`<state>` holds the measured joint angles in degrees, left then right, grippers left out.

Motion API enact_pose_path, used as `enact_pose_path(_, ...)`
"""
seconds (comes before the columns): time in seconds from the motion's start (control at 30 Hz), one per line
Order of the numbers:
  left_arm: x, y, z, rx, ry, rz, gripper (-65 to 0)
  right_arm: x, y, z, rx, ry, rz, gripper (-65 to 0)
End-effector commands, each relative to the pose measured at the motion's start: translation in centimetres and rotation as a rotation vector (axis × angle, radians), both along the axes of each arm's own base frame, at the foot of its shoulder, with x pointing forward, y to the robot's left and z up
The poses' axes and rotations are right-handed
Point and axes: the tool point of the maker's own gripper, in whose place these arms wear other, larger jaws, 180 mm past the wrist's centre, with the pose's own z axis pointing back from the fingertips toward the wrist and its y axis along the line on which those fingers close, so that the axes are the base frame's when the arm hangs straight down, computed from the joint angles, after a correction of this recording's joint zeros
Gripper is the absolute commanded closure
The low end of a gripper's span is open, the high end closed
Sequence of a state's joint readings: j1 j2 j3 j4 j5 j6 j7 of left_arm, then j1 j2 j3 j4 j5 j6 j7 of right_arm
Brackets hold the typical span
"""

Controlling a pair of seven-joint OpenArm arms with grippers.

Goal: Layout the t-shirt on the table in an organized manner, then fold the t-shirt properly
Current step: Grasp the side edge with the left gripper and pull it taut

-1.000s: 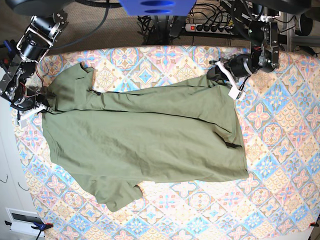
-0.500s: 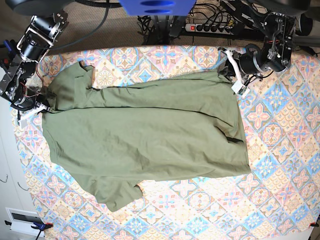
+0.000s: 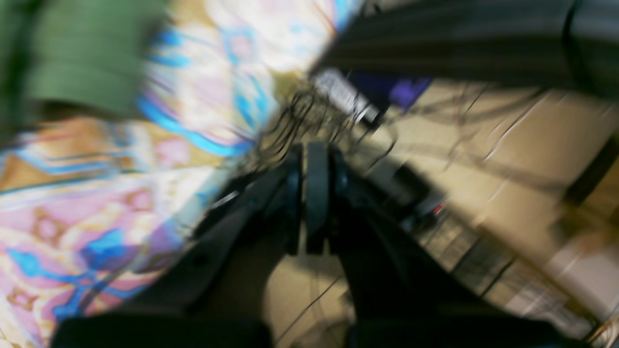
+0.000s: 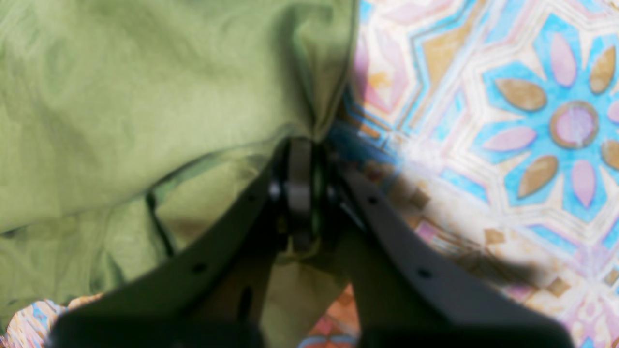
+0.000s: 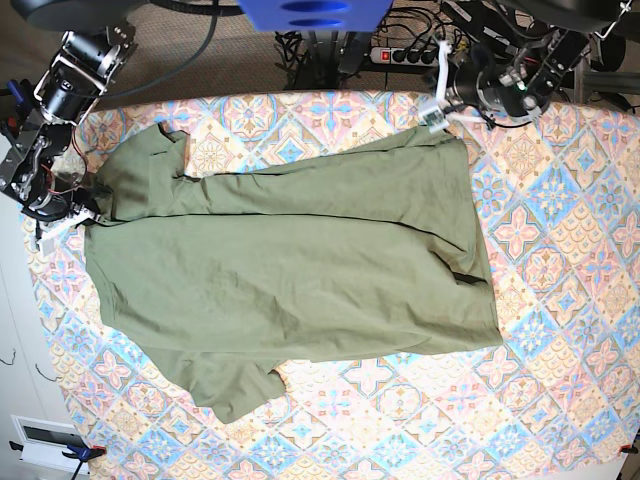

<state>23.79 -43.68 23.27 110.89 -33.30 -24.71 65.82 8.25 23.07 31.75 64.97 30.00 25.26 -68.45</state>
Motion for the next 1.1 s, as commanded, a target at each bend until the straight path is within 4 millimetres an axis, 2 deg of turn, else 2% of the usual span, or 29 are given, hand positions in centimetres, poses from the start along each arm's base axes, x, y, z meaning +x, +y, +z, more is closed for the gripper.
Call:
enact_pose_path(0.0, 0.4, 0.2, 0.4, 0.001, -0.027, -0.016, 0.0, 1.2, -1.4, 1.9, -0.035, -0.052, -0.006, -2.2)
enact_pose_path(0.1, 2.4, -0.8, 1.7, -0.074, -0.121, 0.018, 0.0, 1.2, -1.4, 2.0, -0.036, -0.051, -0.004, -2.2)
enact_pose_path(0.3, 4.6, 0.7, 4.0, -0.180, -0.192, 0.230, 0.0, 1.2, -1.3, 2.0, -0.033, -0.052, -0.004, -2.2)
enact_pose_path(0.37, 6.0, 1.4, 4.8, -0.206, -0.220, 0.310, -2.0, 1.2, -1.3, 2.0, -0.033, -0.052, -0.004, -2.2)
enact_pose_path(0.53, 7.7, 5.1, 5.8, -0.223, -0.268, 0.530, -10.9, 1.2, -1.3, 2.1, -0.033, -0.054, -0.004, -2.2)
enact_pose_path(0.73, 8.3, 7.9, 5.6, -0.214, -0.253, 0.695, -20.7, 1.2, -1.3, 2.1, -0.033, -0.054, -0.004, -2.2)
enact_pose_path(0.83, 9.4, 8.7, 5.7, -0.225, -0.283, 0.758, -24.1, 1.2, -1.3, 2.1, -0.033, -0.054, -0.004, -2.2)
enact_pose_path(0.93, 9.1, 9.1, 4.5, -0.225, -0.250, 0.798, -25.4, 1.2, -1.3, 2.1, -0.033, -0.054, -0.004, -2.2)
enact_pose_path(1.07, 9.7, 10.1, 2.8, -0.231, -0.218, 0.870, -25.6, 1.3, -1.3, 2.1, -0.034, -0.056, -0.004, -2.2)
